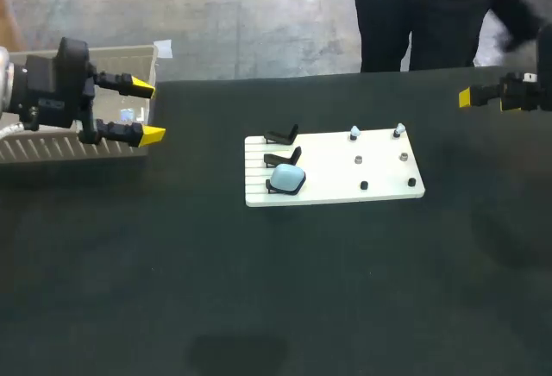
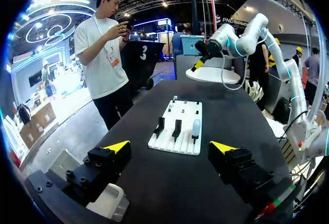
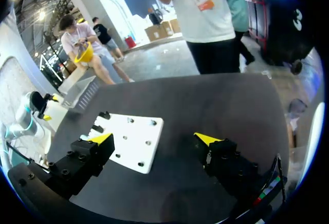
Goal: Pick up each earbud case from the left stands, insert the matching earbuds, close the lid, and place the case in the box.
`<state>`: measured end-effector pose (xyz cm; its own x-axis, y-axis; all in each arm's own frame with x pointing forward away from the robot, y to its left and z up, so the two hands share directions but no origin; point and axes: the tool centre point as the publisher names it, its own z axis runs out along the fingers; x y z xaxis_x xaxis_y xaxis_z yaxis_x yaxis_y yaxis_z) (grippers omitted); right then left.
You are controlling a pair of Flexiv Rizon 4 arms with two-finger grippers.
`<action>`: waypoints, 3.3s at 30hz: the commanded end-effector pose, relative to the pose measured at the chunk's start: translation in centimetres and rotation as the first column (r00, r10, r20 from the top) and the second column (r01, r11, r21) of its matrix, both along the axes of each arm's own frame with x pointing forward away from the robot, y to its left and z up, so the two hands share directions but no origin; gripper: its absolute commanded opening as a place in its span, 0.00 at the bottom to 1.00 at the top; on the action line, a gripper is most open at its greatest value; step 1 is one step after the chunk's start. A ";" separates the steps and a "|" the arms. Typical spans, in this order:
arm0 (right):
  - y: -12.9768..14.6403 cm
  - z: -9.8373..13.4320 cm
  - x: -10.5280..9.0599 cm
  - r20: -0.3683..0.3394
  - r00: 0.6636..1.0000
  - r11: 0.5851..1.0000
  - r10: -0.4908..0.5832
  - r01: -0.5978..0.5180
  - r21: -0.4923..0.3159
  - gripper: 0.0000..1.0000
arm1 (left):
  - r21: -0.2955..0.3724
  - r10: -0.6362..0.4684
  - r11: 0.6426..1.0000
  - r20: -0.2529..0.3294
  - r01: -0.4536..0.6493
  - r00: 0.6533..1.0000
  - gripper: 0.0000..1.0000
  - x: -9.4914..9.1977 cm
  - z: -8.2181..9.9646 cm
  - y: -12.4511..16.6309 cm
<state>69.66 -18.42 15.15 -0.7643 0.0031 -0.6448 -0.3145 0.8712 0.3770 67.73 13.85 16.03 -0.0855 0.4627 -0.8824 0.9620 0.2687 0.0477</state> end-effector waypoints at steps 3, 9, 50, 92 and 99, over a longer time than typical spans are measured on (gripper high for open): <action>0.0 -0.1 0.1 0.000 1.000 1.000 0.002 -0.002 0.001 1.00 | -0.139 -0.076 0.987 0.012 0.077 0.997 1.00 0.3 -0.2 0.4; 0.0 -0.1 0.1 0.000 1.000 1.000 0.002 -0.002 0.001 1.00 | -0.080 -0.079 0.994 -0.038 0.076 0.996 1.00 -0.8 -1.1 -2.5; 0.0 -0.1 0.1 0.000 1.000 1.000 0.002 -0.002 0.001 1.00 | -0.026 -0.119 0.993 -0.088 0.117 0.989 1.00 -4.0 -8.2 -12.4; 0.0 -0.1 0.1 0.000 1.000 1.000 0.002 -0.002 0.001 1.00 | -0.081 -0.275 0.960 -0.113 0.267 0.955 1.00 -1.4 -12.7 -17.3; 0.0 -0.1 0.1 0.000 1.000 1.000 0.002 -0.002 0.001 1.00 | -0.087 -0.262 0.963 -0.110 0.254 0.959 0.71 -1.7 -12.8 -17.7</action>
<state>69.67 -18.42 15.15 -0.7643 0.0031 -0.6448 -0.3144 0.8712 0.3770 66.36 -3.63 3.35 -0.0802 0.4226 -0.9028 0.9961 -0.0005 -0.0887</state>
